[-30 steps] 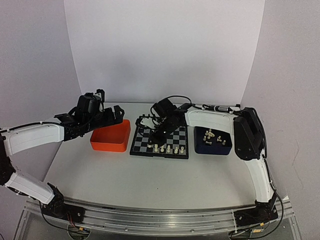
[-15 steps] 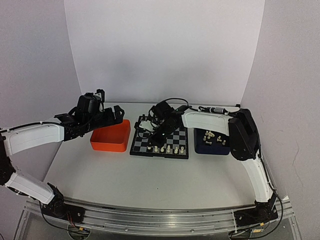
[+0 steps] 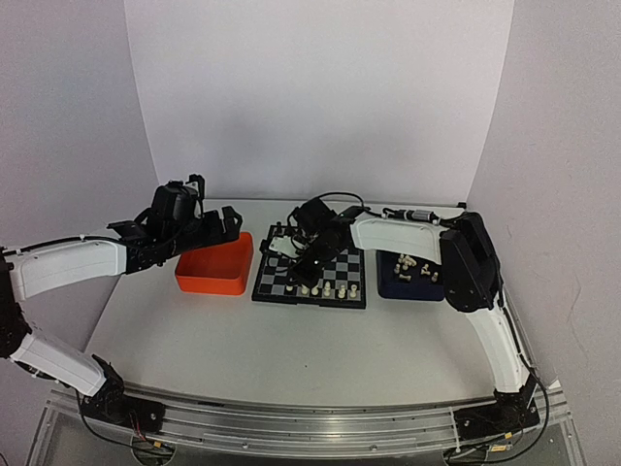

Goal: Set up the chess pieces on the board
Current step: Place the chess piece on the chessboard.

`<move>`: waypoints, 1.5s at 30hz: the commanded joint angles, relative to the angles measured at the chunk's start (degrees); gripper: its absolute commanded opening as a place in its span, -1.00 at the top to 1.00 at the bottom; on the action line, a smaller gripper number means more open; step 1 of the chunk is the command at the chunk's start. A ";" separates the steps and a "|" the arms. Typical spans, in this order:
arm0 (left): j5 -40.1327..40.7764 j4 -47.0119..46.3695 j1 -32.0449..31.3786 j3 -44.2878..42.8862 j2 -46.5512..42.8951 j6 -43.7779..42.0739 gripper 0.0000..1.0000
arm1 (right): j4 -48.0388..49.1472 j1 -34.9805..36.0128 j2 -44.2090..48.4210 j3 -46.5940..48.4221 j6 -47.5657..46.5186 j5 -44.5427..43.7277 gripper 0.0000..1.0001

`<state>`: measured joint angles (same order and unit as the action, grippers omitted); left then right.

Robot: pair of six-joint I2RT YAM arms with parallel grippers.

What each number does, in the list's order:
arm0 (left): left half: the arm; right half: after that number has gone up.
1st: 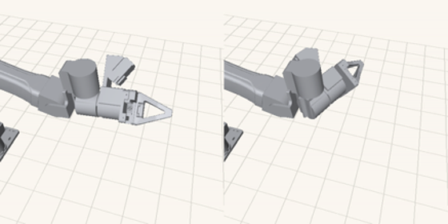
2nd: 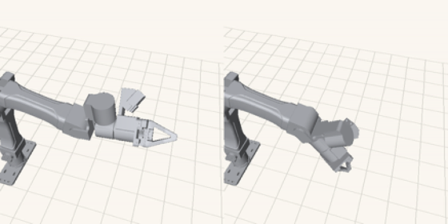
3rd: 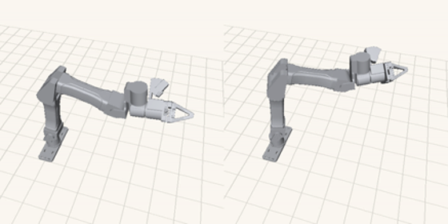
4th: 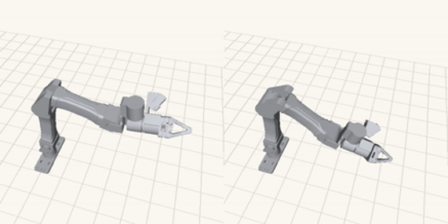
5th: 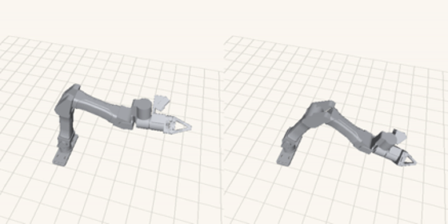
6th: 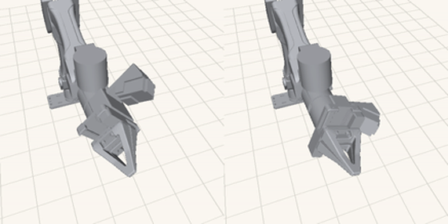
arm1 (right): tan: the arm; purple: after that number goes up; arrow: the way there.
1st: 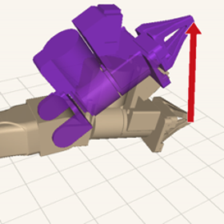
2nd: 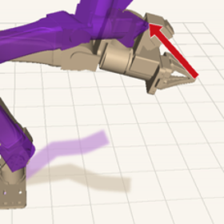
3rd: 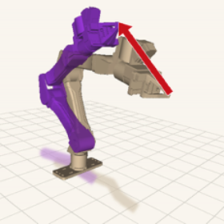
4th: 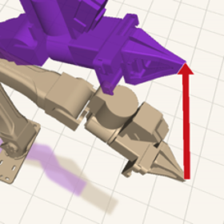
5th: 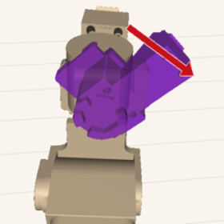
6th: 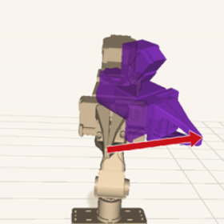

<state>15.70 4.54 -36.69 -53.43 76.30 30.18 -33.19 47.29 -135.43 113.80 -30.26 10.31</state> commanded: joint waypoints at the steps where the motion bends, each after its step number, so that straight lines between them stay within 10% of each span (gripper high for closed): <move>1: 0.56 -0.22 0.20 -1.80 1.66 -0.96 -0.99 | -1.09 0.09 -1.33 1.69 -1.01 -0.69 0.97; 45: -0.59 -0.33 0.21 -3.21 3.19 -3.40 -1.00 | -1.08 0.74 -2.17 2.14 -2.05 -2.29 0.53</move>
<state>15.18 4.51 -36.69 -54.08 79.85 27.85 -33.08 47.72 -135.87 114.02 -31.95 9.10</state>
